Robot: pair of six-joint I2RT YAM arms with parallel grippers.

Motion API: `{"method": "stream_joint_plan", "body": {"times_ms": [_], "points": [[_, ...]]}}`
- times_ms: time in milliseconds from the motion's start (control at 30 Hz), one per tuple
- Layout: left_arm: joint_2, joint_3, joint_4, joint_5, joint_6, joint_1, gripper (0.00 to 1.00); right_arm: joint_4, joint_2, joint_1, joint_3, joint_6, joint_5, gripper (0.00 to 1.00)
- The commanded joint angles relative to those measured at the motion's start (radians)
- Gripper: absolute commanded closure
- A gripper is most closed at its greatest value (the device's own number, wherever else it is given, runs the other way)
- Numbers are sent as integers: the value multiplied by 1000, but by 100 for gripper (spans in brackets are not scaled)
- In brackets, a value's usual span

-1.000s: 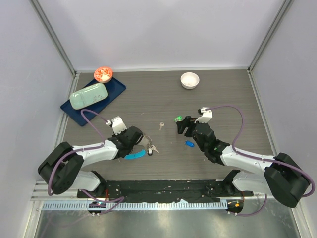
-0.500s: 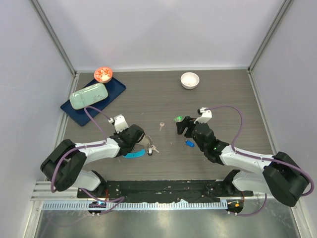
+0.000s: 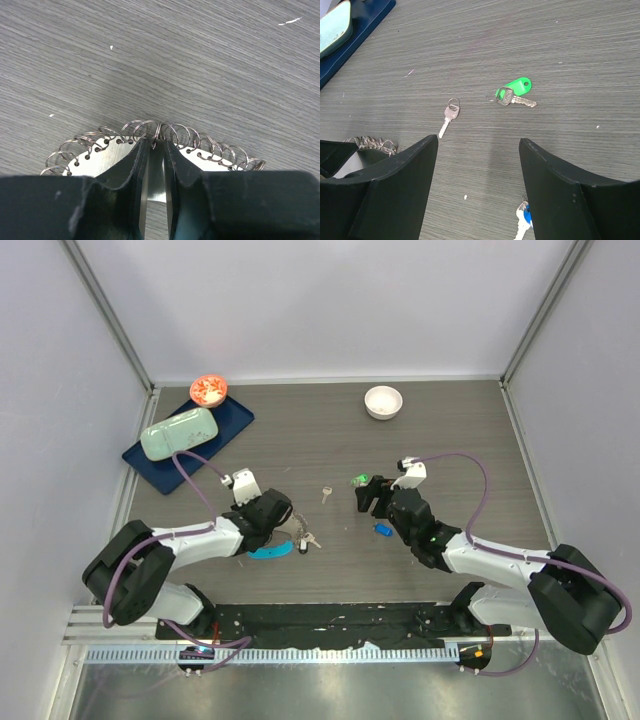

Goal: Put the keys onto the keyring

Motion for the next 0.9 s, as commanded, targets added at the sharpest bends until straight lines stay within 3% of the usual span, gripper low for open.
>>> {"method": "stream_joint_plan", "body": {"times_ms": [0, 533, 867], "points": [[11, 31, 11, -47, -5, 6, 78, 49, 3, 2, 24, -3, 11, 28], [26, 39, 18, -52, 15, 6, 82, 49, 9, 2, 29, -5, 3, 28], [1, 34, 1, -55, 15, 6, 96, 48, 16, 2, 32, -5, -3, 28]]}}
